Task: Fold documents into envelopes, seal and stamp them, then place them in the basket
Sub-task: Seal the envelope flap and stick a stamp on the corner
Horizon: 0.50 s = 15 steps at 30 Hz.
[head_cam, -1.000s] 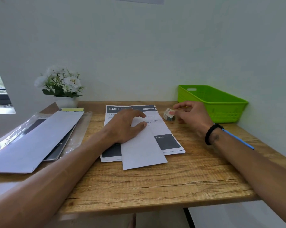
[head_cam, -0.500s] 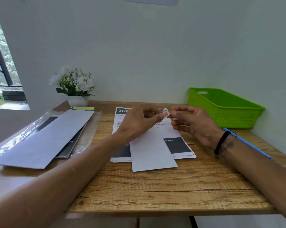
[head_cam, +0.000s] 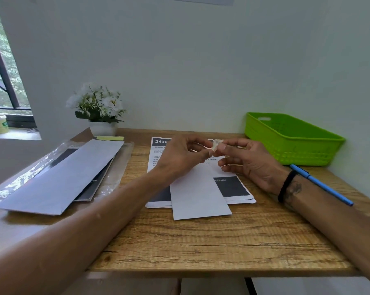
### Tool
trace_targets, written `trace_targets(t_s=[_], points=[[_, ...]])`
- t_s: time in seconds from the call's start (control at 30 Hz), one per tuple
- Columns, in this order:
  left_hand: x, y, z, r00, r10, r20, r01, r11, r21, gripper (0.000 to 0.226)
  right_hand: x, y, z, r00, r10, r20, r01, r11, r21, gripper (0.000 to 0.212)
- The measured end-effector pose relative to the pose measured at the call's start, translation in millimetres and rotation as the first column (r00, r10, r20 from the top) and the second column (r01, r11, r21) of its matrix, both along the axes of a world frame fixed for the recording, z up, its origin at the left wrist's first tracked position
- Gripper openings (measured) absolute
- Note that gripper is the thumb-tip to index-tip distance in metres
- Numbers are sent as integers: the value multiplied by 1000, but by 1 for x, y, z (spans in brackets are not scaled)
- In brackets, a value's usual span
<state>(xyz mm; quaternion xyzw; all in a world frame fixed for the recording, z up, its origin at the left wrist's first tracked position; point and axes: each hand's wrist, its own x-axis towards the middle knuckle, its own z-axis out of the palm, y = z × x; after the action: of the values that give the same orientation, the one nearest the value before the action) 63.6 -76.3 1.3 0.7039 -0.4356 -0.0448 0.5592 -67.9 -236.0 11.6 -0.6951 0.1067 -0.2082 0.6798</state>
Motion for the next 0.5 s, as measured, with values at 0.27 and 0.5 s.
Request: trace_targets(t_s=[0.27,0.5], points=[[0,-2,-2,991,17,130,-19,1000,16,13,1,-2,-2,1000,-14,-24,13,999,-40,31],[20,4,-3,913,161,376,-197,979,57,13,5,-7,-7,972,-235,25,233,936,-263,13]])
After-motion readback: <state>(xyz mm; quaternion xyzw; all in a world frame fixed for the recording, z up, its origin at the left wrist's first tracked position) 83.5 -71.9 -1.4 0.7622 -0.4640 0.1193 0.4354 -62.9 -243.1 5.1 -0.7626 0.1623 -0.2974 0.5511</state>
